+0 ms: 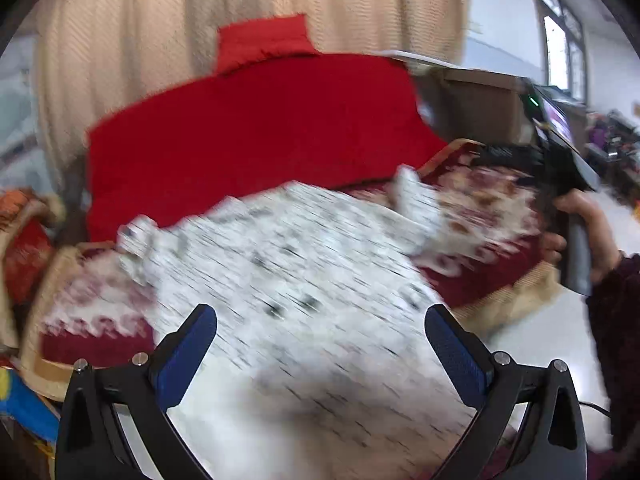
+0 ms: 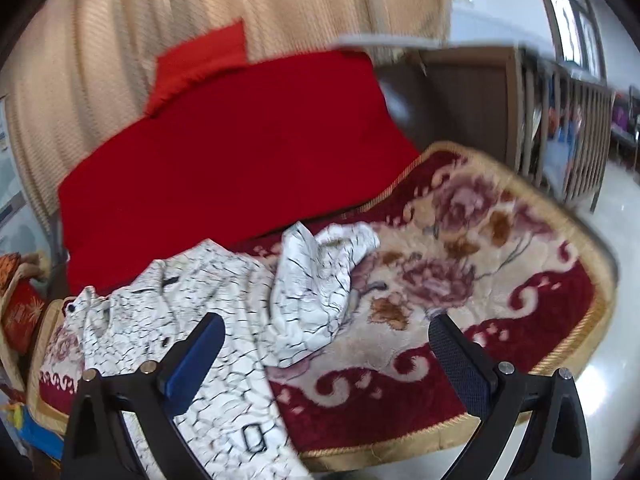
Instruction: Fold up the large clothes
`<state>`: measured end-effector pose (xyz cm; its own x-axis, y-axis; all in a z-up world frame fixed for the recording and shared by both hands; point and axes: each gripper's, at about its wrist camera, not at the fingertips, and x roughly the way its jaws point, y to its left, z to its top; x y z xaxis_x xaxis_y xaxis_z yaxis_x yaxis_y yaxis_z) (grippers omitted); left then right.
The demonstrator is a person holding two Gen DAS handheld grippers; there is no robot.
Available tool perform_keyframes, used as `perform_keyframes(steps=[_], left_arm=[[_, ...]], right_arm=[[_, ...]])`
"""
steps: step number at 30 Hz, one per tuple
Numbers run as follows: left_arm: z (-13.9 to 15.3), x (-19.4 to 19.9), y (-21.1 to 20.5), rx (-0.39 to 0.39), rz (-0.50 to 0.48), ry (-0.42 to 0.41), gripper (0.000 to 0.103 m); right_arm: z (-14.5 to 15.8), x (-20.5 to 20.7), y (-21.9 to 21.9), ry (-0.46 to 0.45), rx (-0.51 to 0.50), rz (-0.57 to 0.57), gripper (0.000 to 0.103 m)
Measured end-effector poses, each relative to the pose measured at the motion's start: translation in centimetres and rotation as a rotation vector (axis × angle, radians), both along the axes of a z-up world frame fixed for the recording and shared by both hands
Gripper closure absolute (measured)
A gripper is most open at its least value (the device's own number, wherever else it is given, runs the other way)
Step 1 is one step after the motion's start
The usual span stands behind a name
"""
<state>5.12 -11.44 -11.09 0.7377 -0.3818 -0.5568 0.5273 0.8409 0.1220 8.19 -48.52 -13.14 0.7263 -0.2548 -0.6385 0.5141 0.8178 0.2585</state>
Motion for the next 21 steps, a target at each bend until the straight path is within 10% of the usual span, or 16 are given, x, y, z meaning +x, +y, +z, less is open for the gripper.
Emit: perform_keyframes(steps=[13,19,21], left_arm=[[-3.2,11.2,0.6,0.184,0.296,-0.042,0.0],[-4.0,14.6,1.2,0.183,0.357,0.008,0.0],[-4.2,15.1,1.6,0.181,0.369,0.022,0.0]], right_arm=[[-12.0,14.2,-14.4,-0.106,0.473,-0.047,0.002],[-17.2,20.4,-17.5,-0.019,0.598,-0.08,0.024],[-19.0,21.7,-17.7,0.017,0.632,-0.087,0.047]])
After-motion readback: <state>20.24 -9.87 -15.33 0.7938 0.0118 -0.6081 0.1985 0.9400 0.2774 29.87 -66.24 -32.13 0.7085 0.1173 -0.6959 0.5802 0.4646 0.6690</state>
